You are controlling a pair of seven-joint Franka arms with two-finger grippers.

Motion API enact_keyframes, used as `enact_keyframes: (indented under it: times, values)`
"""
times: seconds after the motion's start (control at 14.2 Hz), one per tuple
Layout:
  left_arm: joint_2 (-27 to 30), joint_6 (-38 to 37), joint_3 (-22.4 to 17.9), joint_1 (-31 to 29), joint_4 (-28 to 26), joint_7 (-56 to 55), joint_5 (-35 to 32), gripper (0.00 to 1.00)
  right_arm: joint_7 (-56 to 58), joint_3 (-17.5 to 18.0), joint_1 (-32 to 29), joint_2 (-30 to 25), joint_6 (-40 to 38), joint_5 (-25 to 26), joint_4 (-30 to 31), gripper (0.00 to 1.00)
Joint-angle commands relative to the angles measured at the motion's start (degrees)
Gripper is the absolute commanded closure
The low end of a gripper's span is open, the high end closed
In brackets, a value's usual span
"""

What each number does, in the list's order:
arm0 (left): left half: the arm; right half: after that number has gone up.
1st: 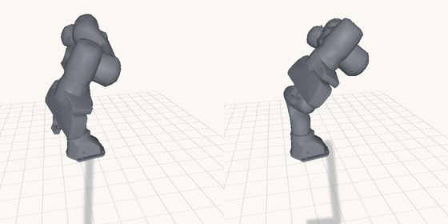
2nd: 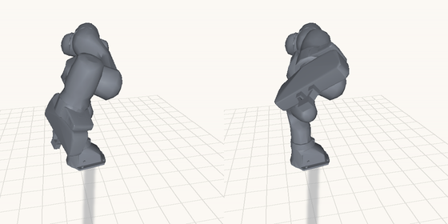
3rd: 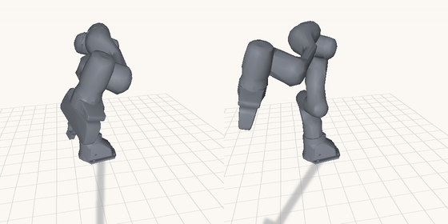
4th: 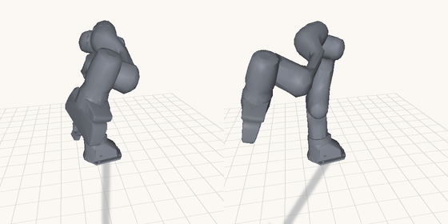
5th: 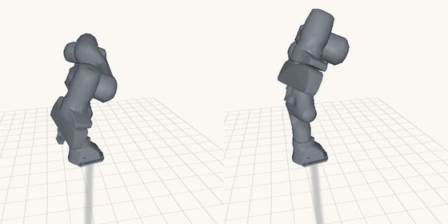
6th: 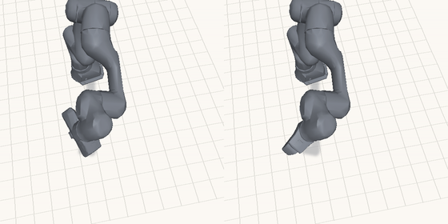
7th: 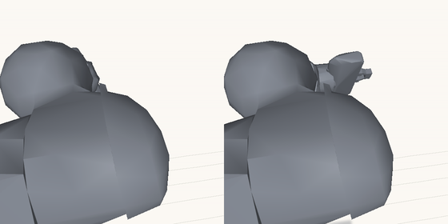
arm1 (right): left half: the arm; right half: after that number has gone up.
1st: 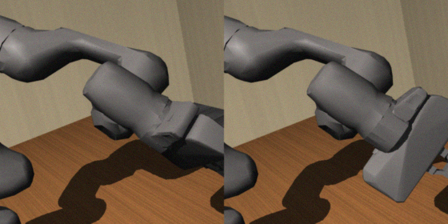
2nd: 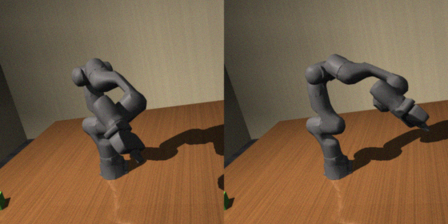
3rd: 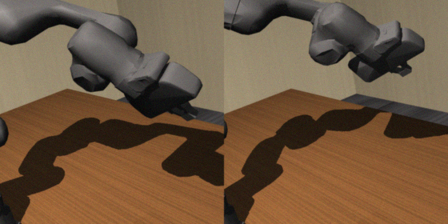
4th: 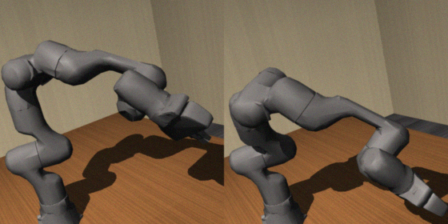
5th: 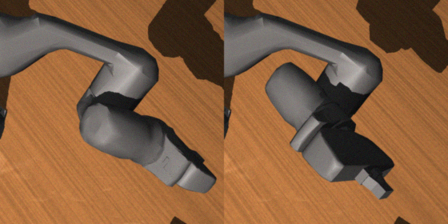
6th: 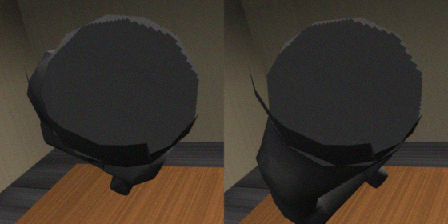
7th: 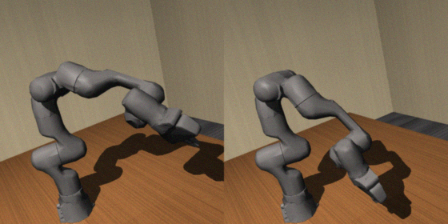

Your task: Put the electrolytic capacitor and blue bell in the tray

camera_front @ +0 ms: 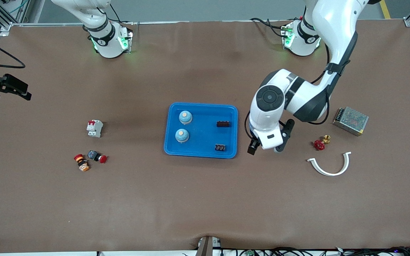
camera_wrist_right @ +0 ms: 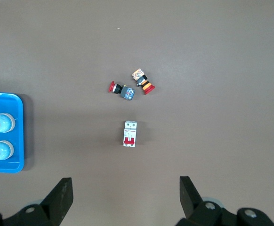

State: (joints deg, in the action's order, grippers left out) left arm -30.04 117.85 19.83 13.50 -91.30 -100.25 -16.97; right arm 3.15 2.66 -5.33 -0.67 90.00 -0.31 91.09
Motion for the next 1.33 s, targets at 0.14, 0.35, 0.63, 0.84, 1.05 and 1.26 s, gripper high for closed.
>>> enact_keyframes:
  times: [0.14,0.35,0.63,0.84,1.05,1.26]
  values:
    - [3.0,-2.0,0.3,-3.7,0.6,10.0,1.8,0.00,-0.2,-6.0,6.9,0.5,-0.1,1.0,-0.9,0.00]
    - [3.8,-4.0,0.3,-6.0,1.1,27.3,1.9,0.00,-0.2,-8.5,8.8,0.5,-0.1,0.9,-1.0,0.00]
    - [4.7,-5.0,0.4,-11.1,3.1,47.9,3.9,0.00,-0.1,-8.5,8.3,0.6,-0.1,0.8,-1.0,0.00]
    - [5.8,-5.7,0.4,-15.8,3.2,58.0,7.3,0.00,0.1,-8.5,7.4,0.6,-0.3,0.8,-0.9,0.00]
    - [6.7,-5.8,0.2,-18.5,3.0,62.4,9.1,0.00,0.4,-8.5,6.7,0.8,-0.3,0.9,-1.0,0.00]
    - [8.4,-8.2,0.5,-22.7,2.9,72.5,9.8,0.00,0.1,-8.5,6.6,0.9,-0.3,0.3,-1.4,0.00]
